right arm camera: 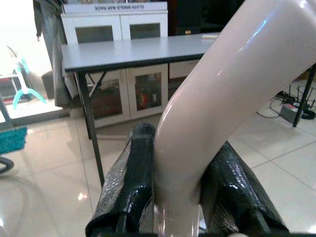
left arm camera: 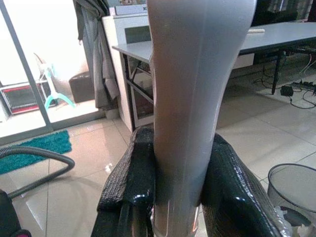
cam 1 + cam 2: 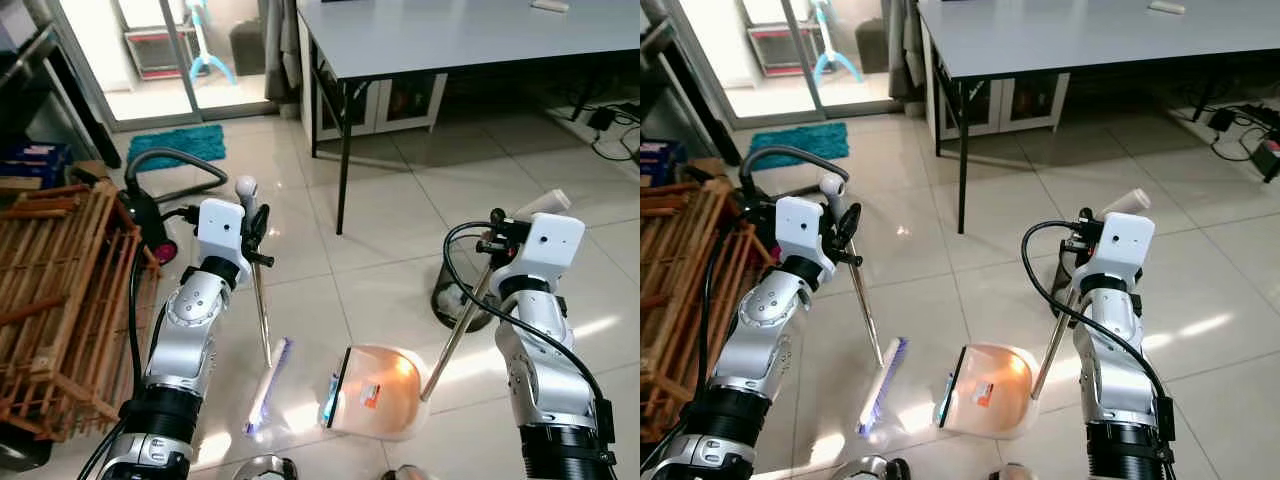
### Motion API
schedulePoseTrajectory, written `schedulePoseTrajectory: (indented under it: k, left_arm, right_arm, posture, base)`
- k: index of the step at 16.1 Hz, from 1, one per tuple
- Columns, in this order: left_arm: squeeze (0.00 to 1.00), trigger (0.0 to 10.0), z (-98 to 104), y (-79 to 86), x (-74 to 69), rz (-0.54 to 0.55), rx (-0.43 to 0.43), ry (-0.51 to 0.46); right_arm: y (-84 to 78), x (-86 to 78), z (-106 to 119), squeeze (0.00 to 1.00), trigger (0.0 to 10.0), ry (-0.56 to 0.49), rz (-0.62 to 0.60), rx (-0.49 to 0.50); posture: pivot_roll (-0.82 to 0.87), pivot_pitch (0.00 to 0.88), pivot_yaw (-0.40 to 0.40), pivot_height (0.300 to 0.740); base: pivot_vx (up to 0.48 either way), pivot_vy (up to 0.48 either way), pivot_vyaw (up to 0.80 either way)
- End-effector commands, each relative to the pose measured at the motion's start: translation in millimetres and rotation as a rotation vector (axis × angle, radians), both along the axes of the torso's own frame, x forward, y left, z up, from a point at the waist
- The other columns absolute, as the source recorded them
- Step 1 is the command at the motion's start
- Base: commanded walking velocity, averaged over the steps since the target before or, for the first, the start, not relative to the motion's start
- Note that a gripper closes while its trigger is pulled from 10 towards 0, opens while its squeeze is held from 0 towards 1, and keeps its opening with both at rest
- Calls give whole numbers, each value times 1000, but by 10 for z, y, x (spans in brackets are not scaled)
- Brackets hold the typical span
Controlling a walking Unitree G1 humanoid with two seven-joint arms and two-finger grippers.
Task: Sweep floor
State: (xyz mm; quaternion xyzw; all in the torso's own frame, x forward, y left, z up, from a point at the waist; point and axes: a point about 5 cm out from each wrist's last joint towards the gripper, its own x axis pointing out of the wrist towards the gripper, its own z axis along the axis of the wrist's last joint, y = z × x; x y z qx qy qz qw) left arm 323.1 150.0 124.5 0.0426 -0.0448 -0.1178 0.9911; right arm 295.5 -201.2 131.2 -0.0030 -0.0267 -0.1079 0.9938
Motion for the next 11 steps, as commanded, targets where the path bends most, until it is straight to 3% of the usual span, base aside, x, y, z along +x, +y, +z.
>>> schedulePoseTrajectory:
  k: [1,11]
  left_arm:
    - [0,10000,26,60,0,27,11,-13]
    - [0,10000,12,179,1,92,81,-32]
  right_arm:
    - [21,40,83,0,10000,-32,17,2]
    - [-77,166,114,0,10000,-74,12,-88]
  posture:
    - [14,78,34,740]
    - [31,102,30,740]
  base:
    - [0,0,0]
    - [0,0,0]
